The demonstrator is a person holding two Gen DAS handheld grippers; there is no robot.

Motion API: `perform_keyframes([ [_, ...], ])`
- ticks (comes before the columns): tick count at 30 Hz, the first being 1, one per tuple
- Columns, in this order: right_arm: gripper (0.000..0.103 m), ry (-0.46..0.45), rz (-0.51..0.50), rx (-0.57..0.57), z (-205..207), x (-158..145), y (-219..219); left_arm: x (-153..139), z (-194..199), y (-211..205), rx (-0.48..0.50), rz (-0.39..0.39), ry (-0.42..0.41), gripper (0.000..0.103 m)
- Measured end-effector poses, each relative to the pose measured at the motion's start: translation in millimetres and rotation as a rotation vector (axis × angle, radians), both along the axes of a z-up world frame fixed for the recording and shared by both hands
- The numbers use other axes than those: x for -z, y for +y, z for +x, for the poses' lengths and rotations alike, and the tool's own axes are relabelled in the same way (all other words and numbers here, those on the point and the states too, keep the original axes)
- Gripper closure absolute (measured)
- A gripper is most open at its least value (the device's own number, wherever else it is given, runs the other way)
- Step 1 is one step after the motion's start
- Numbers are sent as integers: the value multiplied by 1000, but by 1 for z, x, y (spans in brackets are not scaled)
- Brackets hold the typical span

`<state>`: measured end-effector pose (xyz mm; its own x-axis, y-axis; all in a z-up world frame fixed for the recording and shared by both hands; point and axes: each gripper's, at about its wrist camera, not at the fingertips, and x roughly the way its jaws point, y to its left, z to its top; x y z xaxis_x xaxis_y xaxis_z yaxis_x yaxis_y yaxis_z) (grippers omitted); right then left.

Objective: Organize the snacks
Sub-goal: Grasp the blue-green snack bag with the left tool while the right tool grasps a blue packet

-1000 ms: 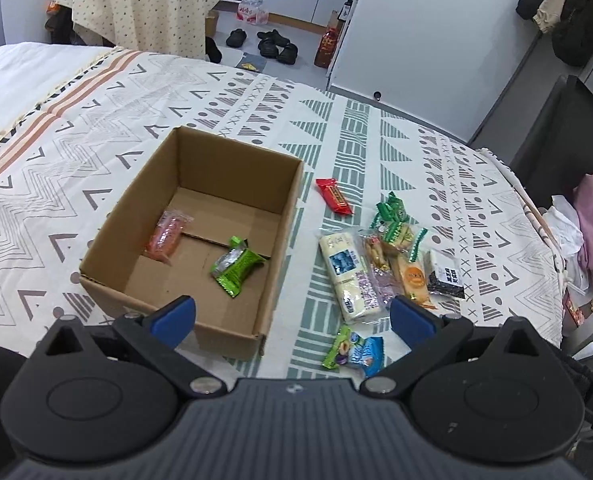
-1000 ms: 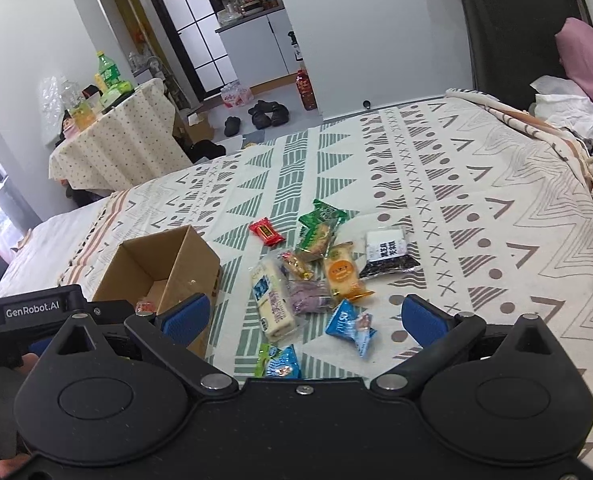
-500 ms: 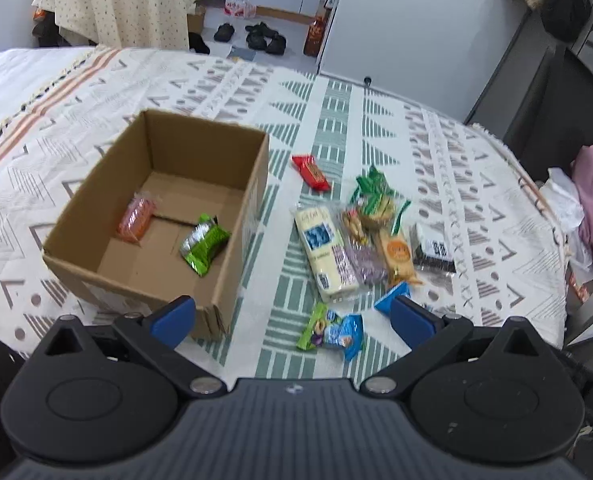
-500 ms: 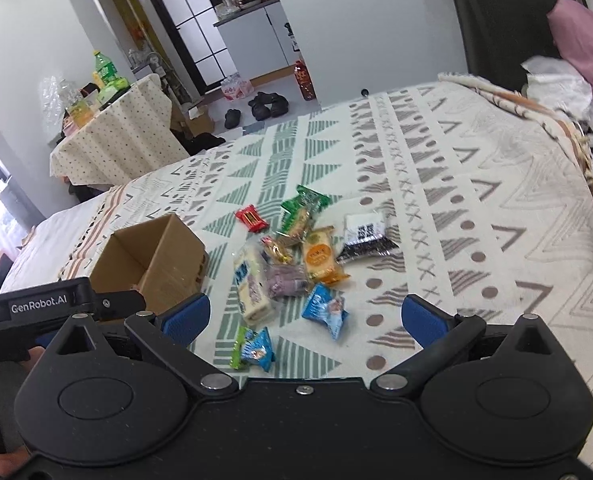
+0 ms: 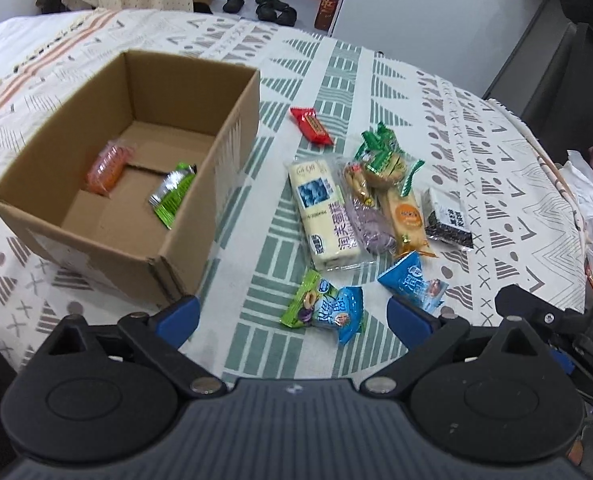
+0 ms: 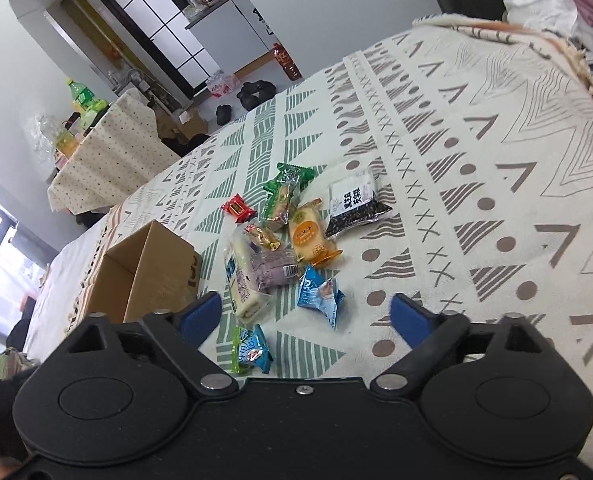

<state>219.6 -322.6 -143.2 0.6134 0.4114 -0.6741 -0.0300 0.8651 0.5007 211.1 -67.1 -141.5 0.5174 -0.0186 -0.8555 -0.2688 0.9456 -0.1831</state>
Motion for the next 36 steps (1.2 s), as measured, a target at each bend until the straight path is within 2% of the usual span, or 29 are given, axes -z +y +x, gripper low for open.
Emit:
perform_keyframes([
  [3, 29, 27, 30, -9, 8, 10, 0, 12, 6, -3, -23, -7, 8, 4],
  [6, 36, 52, 60, -10, 18, 19, 0, 23, 13, -6, -36, -23, 23, 11],
  [14, 41, 96, 73, -9, 33, 39, -1, 49, 29, -18, -39, -31, 46, 19],
  [20, 48, 126, 72, -11, 50, 53, 2, 65, 36, -19, -49, -51, 63, 37],
  [24, 49, 145, 77, -24, 57, 59, 5, 65, 36, -22, -44, -31, 58, 42],
  [26, 54, 147, 68, -42, 59, 61, 10, 64, 34, -19, -57, -54, 48, 48],
  [29, 64, 163, 55, -69, 63, 65, 16, 63, 33, -20, -40, -41, 38, 52],
  [31, 73, 182, 46, -81, 65, 69, 20, 62, 33, -19, -37, -47, 34, 55],
  [36, 80, 154, 30, -108, 63, 66, 25, 59, 29, -15, -37, -51, 22, 60],
])
